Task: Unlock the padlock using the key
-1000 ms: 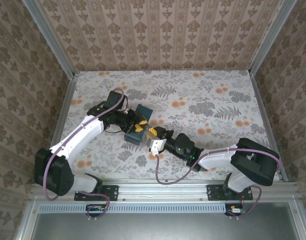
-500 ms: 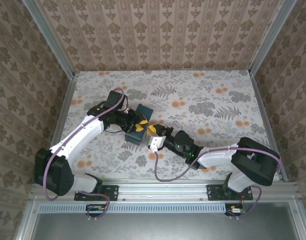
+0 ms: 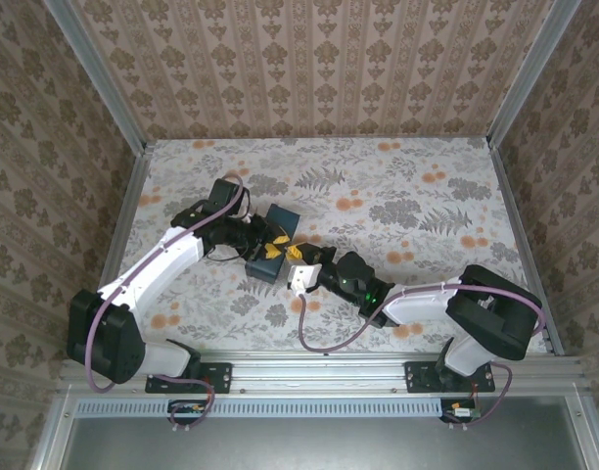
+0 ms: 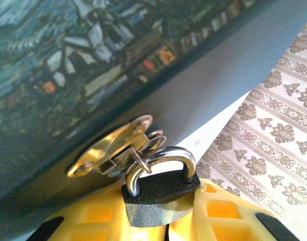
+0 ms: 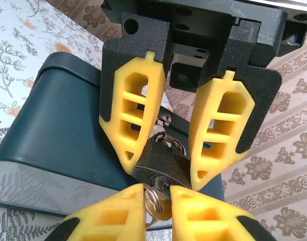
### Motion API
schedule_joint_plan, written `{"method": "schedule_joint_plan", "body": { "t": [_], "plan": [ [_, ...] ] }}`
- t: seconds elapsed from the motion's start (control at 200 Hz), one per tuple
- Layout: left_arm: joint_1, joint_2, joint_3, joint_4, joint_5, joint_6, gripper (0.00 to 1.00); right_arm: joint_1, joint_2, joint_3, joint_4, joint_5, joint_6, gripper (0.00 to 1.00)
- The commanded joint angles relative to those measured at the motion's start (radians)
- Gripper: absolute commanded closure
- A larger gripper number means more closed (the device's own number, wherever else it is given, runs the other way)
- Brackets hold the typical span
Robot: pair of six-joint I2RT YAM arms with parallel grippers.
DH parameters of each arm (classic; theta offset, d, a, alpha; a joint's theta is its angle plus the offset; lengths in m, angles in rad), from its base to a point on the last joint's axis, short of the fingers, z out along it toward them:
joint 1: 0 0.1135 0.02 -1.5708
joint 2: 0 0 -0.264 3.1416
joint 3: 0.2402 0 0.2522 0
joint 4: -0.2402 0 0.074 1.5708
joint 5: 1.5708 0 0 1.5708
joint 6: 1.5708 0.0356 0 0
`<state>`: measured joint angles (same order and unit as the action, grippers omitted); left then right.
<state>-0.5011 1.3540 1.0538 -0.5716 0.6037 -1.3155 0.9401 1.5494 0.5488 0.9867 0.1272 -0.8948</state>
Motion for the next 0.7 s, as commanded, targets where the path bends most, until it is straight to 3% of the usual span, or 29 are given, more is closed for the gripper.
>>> {"method": "schedule_joint_plan", "body": {
  "t": [0.0, 0.285, 0.565, 0.695],
  "plan": [
    [-0.004, -0.033, 0.006, 0.063, 0.071, -0.012, 0.93, -0.013, 0.01, 0.02, -0.035, 0.003, 0.005, 0.88],
    [-0.007, -0.03, 0.002, 0.088, 0.074, -0.021, 0.93, -0.012, -0.019, 0.039, -0.103, 0.017, 0.139, 0.97],
    [0.005, -0.01, -0.01, 0.104, 0.052, -0.001, 0.93, 0.006, -0.091, 0.075, -0.254, 0.086, 0.63, 1.0],
    [0.006, 0.024, 0.004, 0.105, 0.062, 0.03, 0.76, 0.0, -0.105, 0.097, -0.357, 0.149, 0.668, 1.0]
  ]
}}
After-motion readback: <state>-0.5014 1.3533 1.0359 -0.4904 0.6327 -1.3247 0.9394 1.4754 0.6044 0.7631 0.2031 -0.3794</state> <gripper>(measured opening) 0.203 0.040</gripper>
